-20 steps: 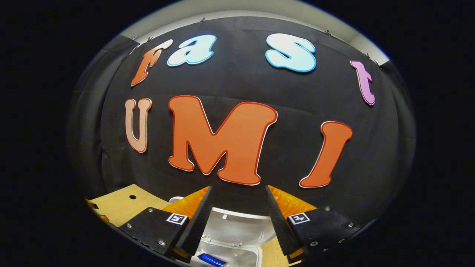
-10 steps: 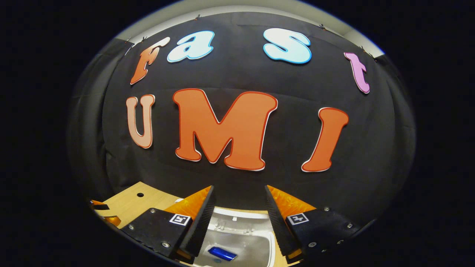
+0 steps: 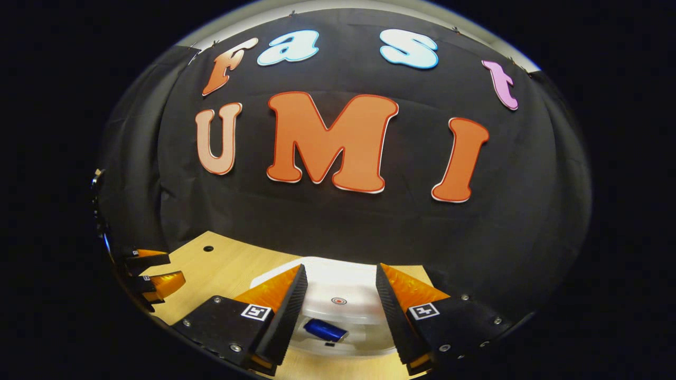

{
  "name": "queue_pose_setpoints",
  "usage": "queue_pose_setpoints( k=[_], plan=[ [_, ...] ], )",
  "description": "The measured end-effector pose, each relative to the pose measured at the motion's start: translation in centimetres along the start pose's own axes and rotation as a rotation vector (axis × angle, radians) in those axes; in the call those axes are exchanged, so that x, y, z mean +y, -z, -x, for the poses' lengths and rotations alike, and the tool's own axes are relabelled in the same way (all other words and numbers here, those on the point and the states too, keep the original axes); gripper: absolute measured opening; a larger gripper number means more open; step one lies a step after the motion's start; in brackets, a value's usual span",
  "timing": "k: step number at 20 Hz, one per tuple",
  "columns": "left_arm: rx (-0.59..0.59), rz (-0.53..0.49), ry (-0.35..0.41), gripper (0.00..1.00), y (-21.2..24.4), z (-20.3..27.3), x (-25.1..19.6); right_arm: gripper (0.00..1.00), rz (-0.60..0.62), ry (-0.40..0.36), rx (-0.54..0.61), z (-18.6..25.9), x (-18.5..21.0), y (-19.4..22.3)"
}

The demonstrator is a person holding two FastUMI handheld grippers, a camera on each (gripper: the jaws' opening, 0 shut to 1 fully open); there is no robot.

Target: Press the lid of the desktop garbage bin to open it, pick up the crumpled paper on the desktop and throw it into the bin, then pick up the pop can on the desktop and drop it into the bin, and finally close the garbage bin lid.

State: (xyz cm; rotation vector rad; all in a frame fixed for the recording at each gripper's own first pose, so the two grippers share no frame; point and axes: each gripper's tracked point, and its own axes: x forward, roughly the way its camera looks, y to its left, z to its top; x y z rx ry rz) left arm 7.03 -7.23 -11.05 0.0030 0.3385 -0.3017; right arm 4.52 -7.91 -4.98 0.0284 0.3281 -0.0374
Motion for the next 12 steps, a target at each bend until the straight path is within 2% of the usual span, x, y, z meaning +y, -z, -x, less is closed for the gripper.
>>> queue_pose_setpoints(
  k=[2, 4, 7, 11, 12],
  plan=[
    [0.003, -0.007, 0.011, 0.86, -0.1, 0.1, -0.5, 0.77, -0.032, 0.002, 0.039, 0.3, 0.3, 2.1],
    [0.002, -0.018, 0.017, 0.86, -0.2, 0.2, -0.9, 0.8, -0.067, -0.001, 0.064, 0.5, 0.6, 3.8],
    [0.01, -0.011, 0.009, 0.87, 0.2, 0.3, -0.6, 0.75, -0.115, 0.001, 0.093, 0.5, 0.9, 5.8],
    [0.013, -0.008, 0.006, 0.86, 0.2, 0.4, -0.8, 0.75, -0.108, 0.032, 0.088, 0.6, 0.8, 6.7],
    [0.011, -0.007, 0.005, 0.86, 0.2, 0.4, -0.8, 0.71, -0.128, 0.046, 0.093, 0.5, 0.6, 6.9]
  ],
)
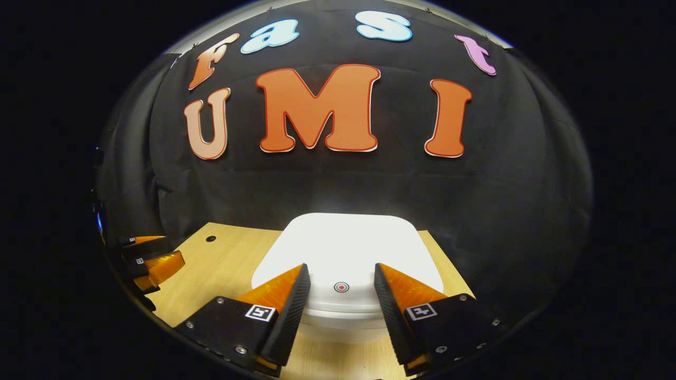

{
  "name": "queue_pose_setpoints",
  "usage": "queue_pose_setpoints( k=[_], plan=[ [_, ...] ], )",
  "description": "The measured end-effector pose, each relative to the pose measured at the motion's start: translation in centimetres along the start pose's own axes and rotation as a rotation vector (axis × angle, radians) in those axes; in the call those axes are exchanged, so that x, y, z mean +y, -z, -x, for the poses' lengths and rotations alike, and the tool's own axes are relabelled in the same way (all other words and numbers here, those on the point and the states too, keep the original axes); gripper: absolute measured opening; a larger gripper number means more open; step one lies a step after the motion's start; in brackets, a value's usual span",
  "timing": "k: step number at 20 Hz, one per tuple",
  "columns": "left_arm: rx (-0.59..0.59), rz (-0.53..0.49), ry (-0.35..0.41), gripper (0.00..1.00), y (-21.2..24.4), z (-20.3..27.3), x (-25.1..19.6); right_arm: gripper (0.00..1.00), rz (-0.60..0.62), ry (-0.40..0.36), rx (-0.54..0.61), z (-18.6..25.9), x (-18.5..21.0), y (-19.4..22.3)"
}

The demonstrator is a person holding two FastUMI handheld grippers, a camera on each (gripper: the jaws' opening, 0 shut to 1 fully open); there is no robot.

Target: Press the lid of the desktop garbage bin to open it, pick up the crumpled paper on the desktop and throw it into the bin, then pick up the pop can on the desktop and drop it into the bin, and finally close the garbage bin lid.

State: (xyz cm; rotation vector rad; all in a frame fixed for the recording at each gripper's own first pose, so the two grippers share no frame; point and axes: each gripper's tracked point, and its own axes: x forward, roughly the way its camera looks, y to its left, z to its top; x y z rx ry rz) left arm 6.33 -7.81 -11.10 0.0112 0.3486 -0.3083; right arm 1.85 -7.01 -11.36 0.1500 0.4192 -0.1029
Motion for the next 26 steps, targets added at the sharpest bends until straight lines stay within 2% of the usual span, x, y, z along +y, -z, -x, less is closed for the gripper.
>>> queue_pose_setpoints(
  k=[1, 6, 7, 10, 12, 17, 19, 21, 22, 26],
  plan=[
    [-0.001, 0.0, -0.001, 0.86, 0.0, -0.1, -0.1, 0.74, -0.006, 0.008, -0.004, -0.2, -0.1, -0.1],
    [-0.009, -0.022, -0.002, 0.88, -0.5, -0.2, 0.0, 0.69, 0.0, 0.016, -0.004, 0.0, 0.0, 0.3],
    [-0.011, -0.023, -0.001, 0.88, -0.7, -0.1, 0.0, 0.65, -0.007, 0.019, -0.006, -0.1, -0.2, 0.2],
    [-0.021, -0.011, 0.001, 0.88, -1.1, 0.2, -0.1, 0.6, -0.01, 0.031, -0.018, 0.0, -0.2, 0.4],
    [-0.023, -0.006, 0.001, 0.87, -1.3, 0.2, 0.0, 0.6, -0.014, 0.029, -0.023, 0.1, -0.2, 0.3],
    [-0.073, 0.016, -0.035, 0.87, -3.3, 0.9, 2.0, 0.59, 0.044, 0.034, -0.077, 0.8, 0.6, -0.1],
    [-0.093, 0.003, -0.062, 0.88, -3.7, 1.4, 3.2, 0.6, 0.107, 0.043, -0.149, 1.3, 1.4, -1.7],
    [-0.114, 0.006, -0.081, 0.88, -4.2, 1.8, 4.0, 0.59, 0.138, 0.012, -0.194, 1.6, 3.4, -2.9],
    [-0.127, 0.008, -0.092, 0.88, -4.6, 2.1, 4.4, 0.56, 0.136, -0.004, -0.206, 1.6, 4.2, -3.2],
    [-0.21, 0.014, -0.131, 0.87, -6.5, 3.5, 5.9, 0.68, 0.091, -0.088, -0.228, 1.4, 8.3, -3.8]
  ],
)
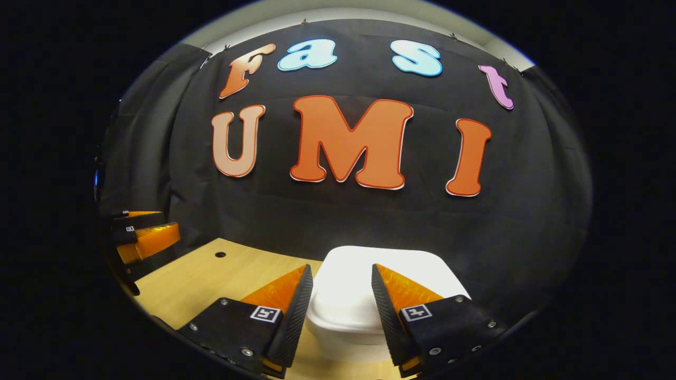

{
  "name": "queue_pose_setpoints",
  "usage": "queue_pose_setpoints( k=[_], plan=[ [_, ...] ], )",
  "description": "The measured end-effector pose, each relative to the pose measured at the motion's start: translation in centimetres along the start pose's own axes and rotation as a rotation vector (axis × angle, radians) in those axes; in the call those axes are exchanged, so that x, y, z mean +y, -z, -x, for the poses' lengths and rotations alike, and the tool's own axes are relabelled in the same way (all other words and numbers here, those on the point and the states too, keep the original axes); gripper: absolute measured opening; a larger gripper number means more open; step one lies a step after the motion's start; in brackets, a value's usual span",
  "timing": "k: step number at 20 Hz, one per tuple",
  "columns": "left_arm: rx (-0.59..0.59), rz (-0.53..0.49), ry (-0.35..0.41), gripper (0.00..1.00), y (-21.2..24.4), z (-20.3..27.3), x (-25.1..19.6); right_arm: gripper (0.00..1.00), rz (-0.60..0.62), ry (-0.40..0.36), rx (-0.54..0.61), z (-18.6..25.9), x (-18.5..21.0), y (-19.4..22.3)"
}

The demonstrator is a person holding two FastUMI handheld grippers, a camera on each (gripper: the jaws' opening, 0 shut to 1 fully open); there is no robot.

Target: Press the lid of the desktop garbage bin to open it, pick up the crumpled paper on the desktop and throw it into the bin, then pick up the pop can on the desktop and drop it into the bin, and finally close the garbage bin lid.

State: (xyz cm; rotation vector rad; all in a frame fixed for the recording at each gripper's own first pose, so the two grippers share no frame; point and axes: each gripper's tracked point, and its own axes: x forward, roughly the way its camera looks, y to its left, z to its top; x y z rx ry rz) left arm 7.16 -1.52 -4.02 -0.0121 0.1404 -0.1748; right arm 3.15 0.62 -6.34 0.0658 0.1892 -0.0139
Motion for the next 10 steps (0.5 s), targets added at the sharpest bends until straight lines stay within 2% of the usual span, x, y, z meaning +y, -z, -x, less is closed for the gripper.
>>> queue_pose_setpoints(
  k=[5, 6, 8, 10],
  plan=[
    [-0.086, -0.016, -0.021, 0.87, -2.4, 0.8, 1.0, 0.97, -0.01, -0.046, -0.008, -0.9, 2.8, -0.5],
    [-0.085, -0.011, -0.023, 0.91, -2.3, 0.9, 1.0, 0.98, -0.02, -0.056, -0.02, -1.0, 3.1, -1.0],
    [-0.092, 0.002, -0.042, 0.9, -2.4, 1.2, 1.9, 0.98, -0.028, -0.076, -0.046, -1.2, 4.0, -1.9],
    [-0.105, 0.004, -0.064, 0.95, -2.8, 1.4, 2.8, 0.98, -0.012, -0.087, -0.058, -1.5, 4.8, -2.4]
  ],
)
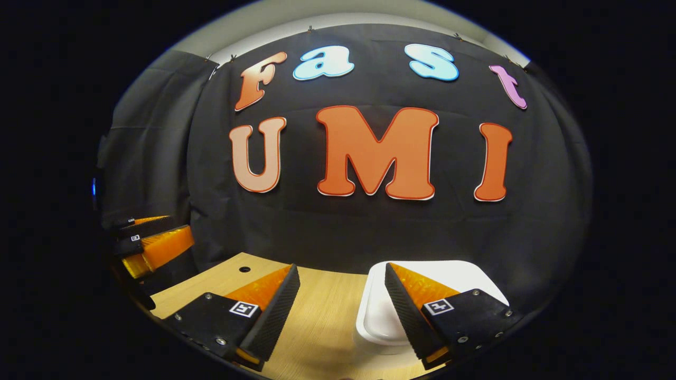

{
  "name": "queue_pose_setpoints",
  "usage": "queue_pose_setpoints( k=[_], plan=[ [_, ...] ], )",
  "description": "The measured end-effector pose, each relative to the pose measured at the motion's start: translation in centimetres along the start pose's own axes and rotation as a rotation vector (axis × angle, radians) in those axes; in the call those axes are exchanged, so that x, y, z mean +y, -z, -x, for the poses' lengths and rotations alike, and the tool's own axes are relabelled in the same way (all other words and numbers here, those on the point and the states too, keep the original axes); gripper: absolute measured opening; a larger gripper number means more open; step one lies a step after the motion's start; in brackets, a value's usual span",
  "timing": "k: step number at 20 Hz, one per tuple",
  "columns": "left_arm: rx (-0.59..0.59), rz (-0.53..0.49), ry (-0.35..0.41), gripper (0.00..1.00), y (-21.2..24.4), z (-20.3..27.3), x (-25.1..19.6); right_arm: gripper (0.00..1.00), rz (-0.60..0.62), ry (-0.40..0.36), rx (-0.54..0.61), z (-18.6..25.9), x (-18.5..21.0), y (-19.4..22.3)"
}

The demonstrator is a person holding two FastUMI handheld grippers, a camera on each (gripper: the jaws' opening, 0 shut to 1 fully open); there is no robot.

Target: Press the lid of the desktop garbage bin to open it, pick up the crumpled paper on the desktop and throw it into the bin, then pick up the pop can on the desktop and drop it into the bin, and finally close the garbage bin lid.

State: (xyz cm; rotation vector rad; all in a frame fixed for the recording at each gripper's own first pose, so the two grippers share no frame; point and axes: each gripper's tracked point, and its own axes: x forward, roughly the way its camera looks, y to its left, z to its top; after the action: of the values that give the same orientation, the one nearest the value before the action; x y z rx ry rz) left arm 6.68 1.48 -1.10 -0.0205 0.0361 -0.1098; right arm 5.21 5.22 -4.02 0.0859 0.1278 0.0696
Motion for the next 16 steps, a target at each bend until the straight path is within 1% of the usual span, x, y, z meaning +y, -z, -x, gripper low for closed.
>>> queue_pose_setpoints(
  k=[1, 4, 7, 9, 10, 11, 12, 15, 16],
  plan=[
    [-0.002, -0.004, -0.008, 0.94, 0.0, -0.1, 0.4, 0.98, 0.009, -0.006, 0.003, -0.1, 0.5, 0.0],
    [-0.015, -0.007, -0.03, 0.97, -0.3, -0.3, 1.3, 0.98, 0.025, -0.029, -0.003, -0.6, 2.1, -0.5],
    [-0.033, -0.016, -0.048, 0.97, -0.6, -0.5, 2.1, 0.98, 0.032, -0.042, -0.022, -0.9, 3.4, -1.4],
    [-0.044, -0.02, -0.055, 0.95, -0.8, -0.5, 2.6, 0.98, 0.037, -0.048, -0.035, -1.1, 4.1, -1.9],
    [-0.045, -0.02, -0.057, 0.96, -0.7, -0.5, 2.9, 0.98, 0.039, -0.048, -0.033, -1.1, 4.4, -1.8],
    [-0.047, -0.018, -0.059, 0.94, -0.9, -0.5, 3.2, 0.98, 0.039, -0.05, -0.031, -1.2, 4.8, -1.8],
    [-0.052, -0.015, -0.064, 0.97, -0.9, -0.5, 3.6, 0.98, 0.04, -0.051, -0.029, -1.2, 5.1, -1.8],
    [-0.056, -0.014, -0.074, 0.96, -0.9, -0.6, 4.9, 0.98, 0.046, -0.055, -0.023, -1.3, 6.3, -1.8],
    [-0.052, -0.013, -0.074, 0.98, -0.9, -0.7, 5.3, 0.98, 0.048, -0.057, -0.016, -1.3, 6.8, -1.7]
  ],
)
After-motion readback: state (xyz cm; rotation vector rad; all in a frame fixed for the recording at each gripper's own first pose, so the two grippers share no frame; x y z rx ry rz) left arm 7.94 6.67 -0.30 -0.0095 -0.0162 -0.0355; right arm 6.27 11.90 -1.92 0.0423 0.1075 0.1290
